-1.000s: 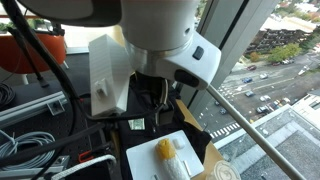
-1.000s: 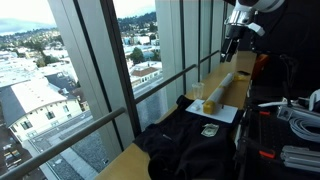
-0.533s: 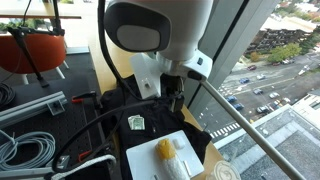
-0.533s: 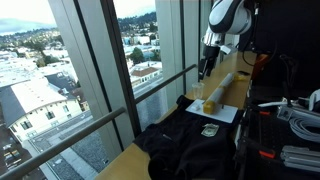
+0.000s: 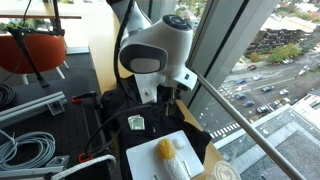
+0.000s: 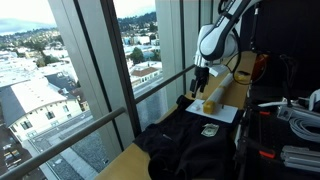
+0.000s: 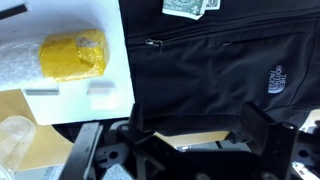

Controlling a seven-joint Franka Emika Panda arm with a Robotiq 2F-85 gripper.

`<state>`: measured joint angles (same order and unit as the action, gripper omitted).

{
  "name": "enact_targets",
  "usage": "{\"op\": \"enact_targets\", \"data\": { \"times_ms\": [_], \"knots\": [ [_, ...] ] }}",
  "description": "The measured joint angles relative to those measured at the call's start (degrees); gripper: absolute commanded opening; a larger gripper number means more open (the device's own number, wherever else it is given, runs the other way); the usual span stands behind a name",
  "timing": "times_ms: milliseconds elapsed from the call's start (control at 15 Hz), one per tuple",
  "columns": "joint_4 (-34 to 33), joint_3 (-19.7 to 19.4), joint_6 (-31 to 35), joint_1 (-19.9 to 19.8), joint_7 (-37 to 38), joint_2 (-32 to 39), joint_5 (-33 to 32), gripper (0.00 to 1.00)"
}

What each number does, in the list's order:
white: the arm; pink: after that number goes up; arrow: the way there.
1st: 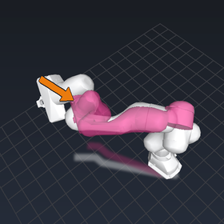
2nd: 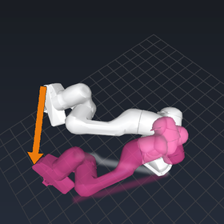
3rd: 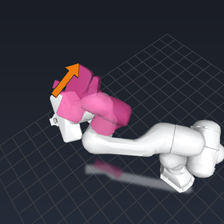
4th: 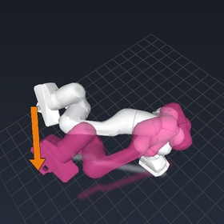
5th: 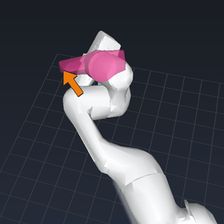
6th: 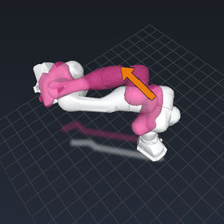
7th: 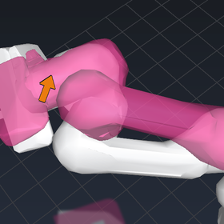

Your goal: Close the zip of the jersey

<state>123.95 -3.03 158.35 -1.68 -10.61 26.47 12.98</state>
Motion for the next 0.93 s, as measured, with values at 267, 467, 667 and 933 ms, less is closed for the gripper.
{"op": "enact_targets", "data": {
  "times_ms": [267,467,667,933],
  "knots": [
    [-0.7,1.0,1.2,-1.4,0.8,3.5,-0.5,1.00],
    [-1.6,2.0,1.3,-2.8,0.8,5.7,-0.5,1.00],
    [-3.1,2.8,1.3,-3.8,0.8,8.2,-0.5,1.00],
    [-4.8,3.0,1.3,-4.0,0.8,11.3,-0.6,1.00]
  ]
}}
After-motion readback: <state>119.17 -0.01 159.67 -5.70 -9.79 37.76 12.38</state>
